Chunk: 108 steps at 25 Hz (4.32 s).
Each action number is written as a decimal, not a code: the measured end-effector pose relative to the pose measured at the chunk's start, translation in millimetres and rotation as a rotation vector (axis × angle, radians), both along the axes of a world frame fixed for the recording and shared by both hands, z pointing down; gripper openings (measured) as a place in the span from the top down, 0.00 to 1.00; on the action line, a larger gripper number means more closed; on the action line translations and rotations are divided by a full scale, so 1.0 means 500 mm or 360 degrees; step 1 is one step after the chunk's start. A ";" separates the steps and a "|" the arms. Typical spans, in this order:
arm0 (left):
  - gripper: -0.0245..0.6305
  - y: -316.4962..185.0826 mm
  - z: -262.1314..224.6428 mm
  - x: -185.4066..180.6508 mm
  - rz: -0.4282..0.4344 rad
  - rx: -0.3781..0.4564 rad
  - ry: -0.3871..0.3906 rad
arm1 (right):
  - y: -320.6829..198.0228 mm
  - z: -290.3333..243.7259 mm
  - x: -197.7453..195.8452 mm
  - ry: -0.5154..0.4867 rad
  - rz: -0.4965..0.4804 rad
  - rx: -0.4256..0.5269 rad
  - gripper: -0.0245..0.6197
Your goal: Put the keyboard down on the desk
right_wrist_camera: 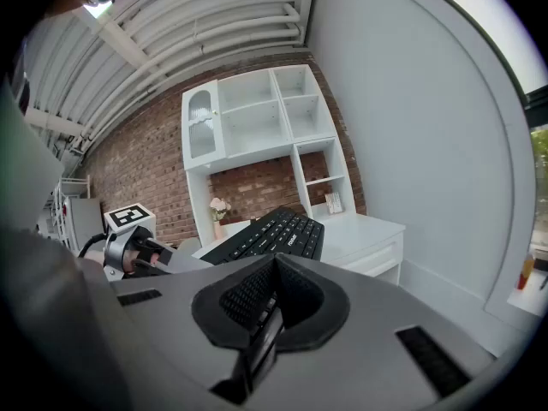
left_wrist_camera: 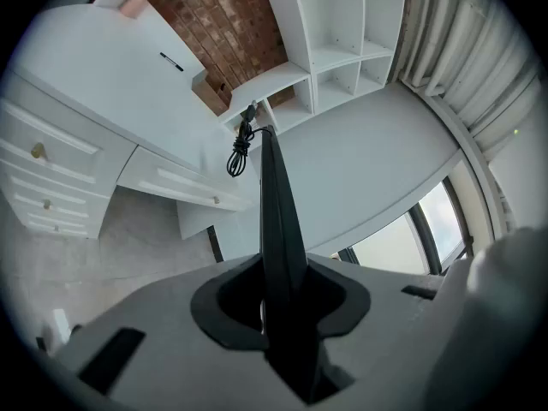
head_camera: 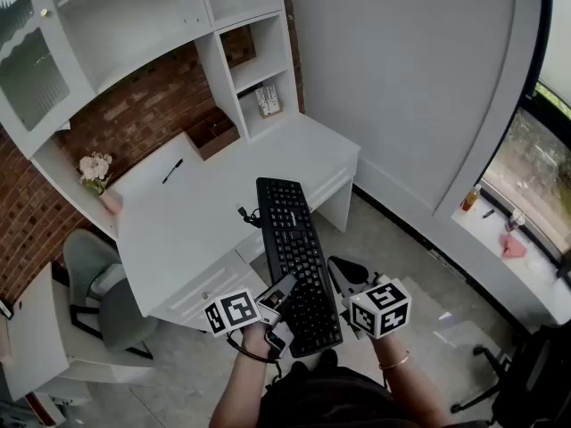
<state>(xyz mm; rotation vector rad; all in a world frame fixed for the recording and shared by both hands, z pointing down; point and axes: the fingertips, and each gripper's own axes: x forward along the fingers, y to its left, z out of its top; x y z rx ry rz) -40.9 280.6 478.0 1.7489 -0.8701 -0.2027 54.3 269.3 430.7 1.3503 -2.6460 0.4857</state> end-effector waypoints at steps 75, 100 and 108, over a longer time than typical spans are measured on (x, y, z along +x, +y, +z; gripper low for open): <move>0.82 -0.795 0.076 -0.042 0.0146 -0.0062 0.0050 | -0.746 0.062 -0.064 -0.0003 0.0142 -0.0038 0.95; 0.82 -0.987 0.136 -0.014 0.0014 -0.0157 0.0057 | -0.962 0.103 -0.037 0.0021 -0.0010 -0.0108 0.95; 0.81 -0.997 0.165 -0.025 -0.0021 -0.0190 0.0081 | -0.984 0.119 -0.039 0.0035 -0.0042 -0.0131 0.95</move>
